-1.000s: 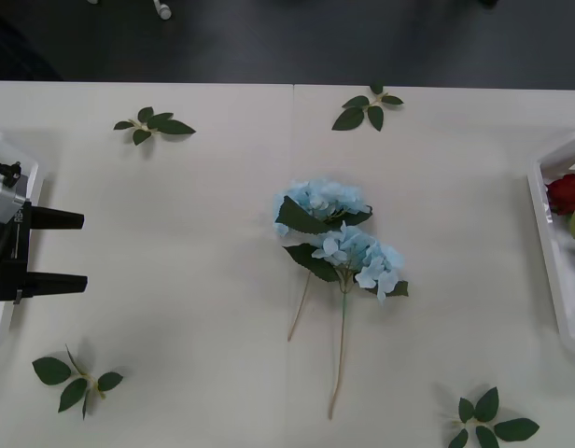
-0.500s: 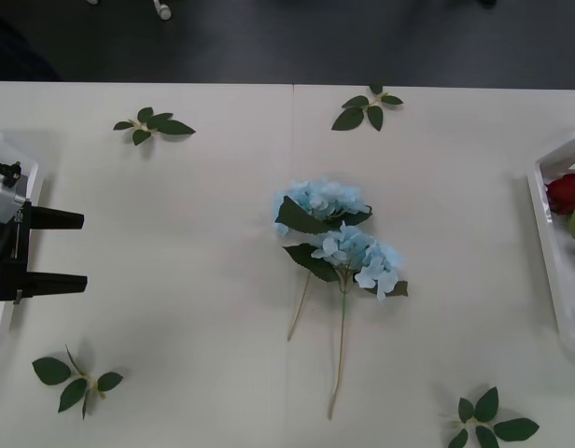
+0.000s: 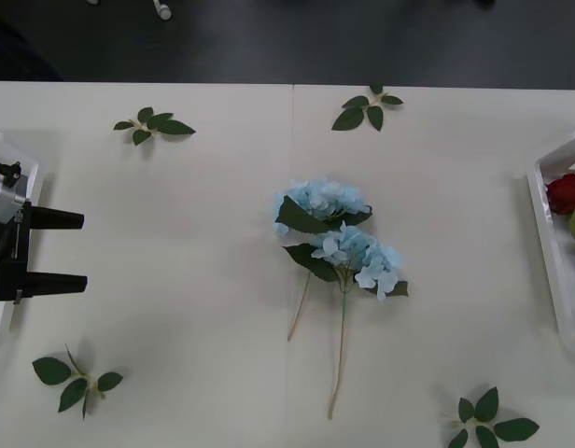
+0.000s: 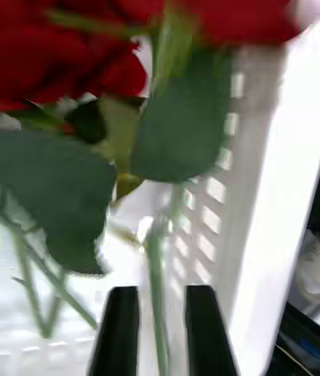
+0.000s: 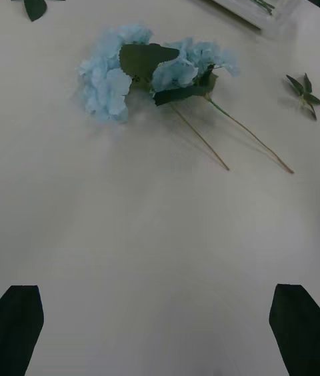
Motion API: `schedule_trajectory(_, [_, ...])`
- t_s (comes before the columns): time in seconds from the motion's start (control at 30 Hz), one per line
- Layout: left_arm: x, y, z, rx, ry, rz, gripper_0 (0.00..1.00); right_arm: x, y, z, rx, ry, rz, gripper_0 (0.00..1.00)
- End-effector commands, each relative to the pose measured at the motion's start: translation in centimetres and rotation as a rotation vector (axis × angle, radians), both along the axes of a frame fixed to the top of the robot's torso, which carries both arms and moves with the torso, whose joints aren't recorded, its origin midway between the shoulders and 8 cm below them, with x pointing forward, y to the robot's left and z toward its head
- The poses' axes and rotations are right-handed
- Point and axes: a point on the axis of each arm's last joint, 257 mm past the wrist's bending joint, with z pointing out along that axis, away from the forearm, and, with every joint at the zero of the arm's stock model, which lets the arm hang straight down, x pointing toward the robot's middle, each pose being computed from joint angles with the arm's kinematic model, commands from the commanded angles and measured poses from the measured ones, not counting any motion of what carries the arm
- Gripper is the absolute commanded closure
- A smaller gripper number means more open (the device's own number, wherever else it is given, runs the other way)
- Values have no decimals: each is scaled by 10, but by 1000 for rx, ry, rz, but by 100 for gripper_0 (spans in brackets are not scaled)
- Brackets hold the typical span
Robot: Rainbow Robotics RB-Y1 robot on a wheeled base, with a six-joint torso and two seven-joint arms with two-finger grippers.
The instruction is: Put the red flowers into the right box and the blue flowers into the left box
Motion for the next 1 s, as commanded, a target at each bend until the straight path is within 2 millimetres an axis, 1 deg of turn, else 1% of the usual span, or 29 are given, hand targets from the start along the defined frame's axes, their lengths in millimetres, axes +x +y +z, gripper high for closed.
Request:
schedule_trajectory(0.03, [4, 2, 11, 26, -33, -17, 0, 15, 5, 17, -30, -31, 70, 7])
schedule_trajectory(0.2, [4, 2, 11, 26, -33, -17, 0, 18, 9, 17, -39, -30, 96, 0])
schedule_trajectory(0.3, [4, 2, 11, 26, -33, -17, 0, 20, 12, 18, -52, -26, 123, 0])
schedule_trajectory(0.37, [4, 2, 11, 26, -33, -17, 0, 20, 9, 20, -101, -4, 174, 0])
schedule_trajectory(0.43, [4, 2, 11, 26, -33, -17, 0, 20, 8, 20, -116, 2, 189, 0])
schedule_trajectory(0.57, [4, 2, 11, 26, -33, -17, 0, 20, 15, 16, -76, -6, 179, 0])
schedule_trajectory(0.6, [4, 2, 11, 26, -33, -17, 0, 20, 20, 13, -51, -8, 175, 0])
schedule_trajectory(0.7, [4, 2, 11, 26, -33, -17, 0, 22, 31, 13, -4, -17, 172, 0])
schedule_trajectory(0.77, [4, 2, 11, 26, -33, -17, 0, 22, 43, 21, 50, -23, 171, 0])
schedule_trajectory(0.8, [4, 2, 11, 26, -33, -17, 0, 21, 53, 27, 86, -19, 178, 0])
schedule_trajectory(0.83, [4, 2, 11, 26, -33, -17, 0, 21, 59, 30, 103, -16, 181, 0])
schedule_trajectory(0.9, [4, 2, 11, 26, -33, -17, 0, 17, 80, 40, 156, 3, 207, 0])
schedule_trajectory(0.93, [4, 2, 11, 26, -33, -17, 0, 15, 85, 44, 165, 8, 210, 0])
schedule_trajectory(0.97, [4, 2, 11, 26, -33, -17, 0, 12, 95, 49, 192, 20, 205, 0])
schedule_trajectory(1.0, [4, 2, 11, 26, -33, -17, 0, 11, 100, 52, 204, 25, 203, 0])
